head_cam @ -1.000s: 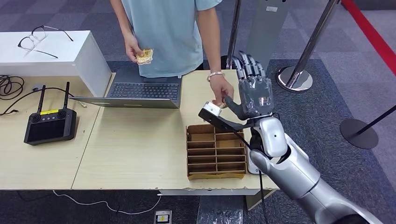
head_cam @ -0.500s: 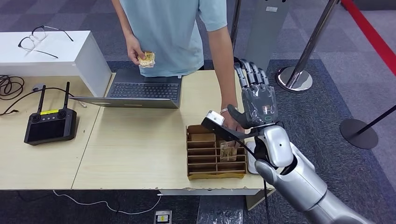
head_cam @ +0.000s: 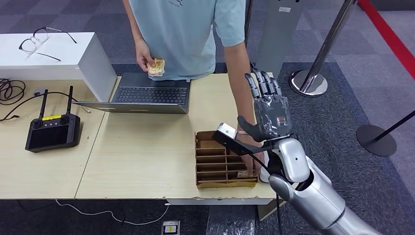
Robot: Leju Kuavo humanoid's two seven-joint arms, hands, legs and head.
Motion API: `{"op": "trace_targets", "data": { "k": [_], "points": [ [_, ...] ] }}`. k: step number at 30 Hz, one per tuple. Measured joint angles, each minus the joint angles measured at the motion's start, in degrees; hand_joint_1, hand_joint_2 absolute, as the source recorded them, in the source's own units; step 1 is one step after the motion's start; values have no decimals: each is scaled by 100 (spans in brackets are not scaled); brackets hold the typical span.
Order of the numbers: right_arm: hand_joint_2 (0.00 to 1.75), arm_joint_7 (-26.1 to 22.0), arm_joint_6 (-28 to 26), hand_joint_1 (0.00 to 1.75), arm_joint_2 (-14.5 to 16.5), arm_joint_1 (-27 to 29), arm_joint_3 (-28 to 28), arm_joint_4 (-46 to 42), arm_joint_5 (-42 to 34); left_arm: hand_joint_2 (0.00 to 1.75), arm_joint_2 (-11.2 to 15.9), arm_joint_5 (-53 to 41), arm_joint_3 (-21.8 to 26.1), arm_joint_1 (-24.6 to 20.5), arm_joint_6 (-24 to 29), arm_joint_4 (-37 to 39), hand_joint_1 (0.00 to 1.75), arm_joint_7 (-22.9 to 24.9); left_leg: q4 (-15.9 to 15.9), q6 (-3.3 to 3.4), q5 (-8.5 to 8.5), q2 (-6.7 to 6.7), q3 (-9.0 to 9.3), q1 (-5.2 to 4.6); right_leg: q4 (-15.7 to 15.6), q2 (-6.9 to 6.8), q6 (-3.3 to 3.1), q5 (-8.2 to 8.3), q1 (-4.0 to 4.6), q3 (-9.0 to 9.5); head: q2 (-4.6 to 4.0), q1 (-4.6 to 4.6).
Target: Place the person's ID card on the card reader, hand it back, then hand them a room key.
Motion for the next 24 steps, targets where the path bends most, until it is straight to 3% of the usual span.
{"op": "trace_targets", "data": {
  "k": [24],
  "points": [
    [175, 2, 183, 0, -237, 580, -101, -473, 26, 0, -2, 73, 16, 2, 119, 0, 0, -115, 0, 0, 0, 0, 1, 0, 0, 0, 0, 0, 0, 1, 0, 0]
  ]
}}
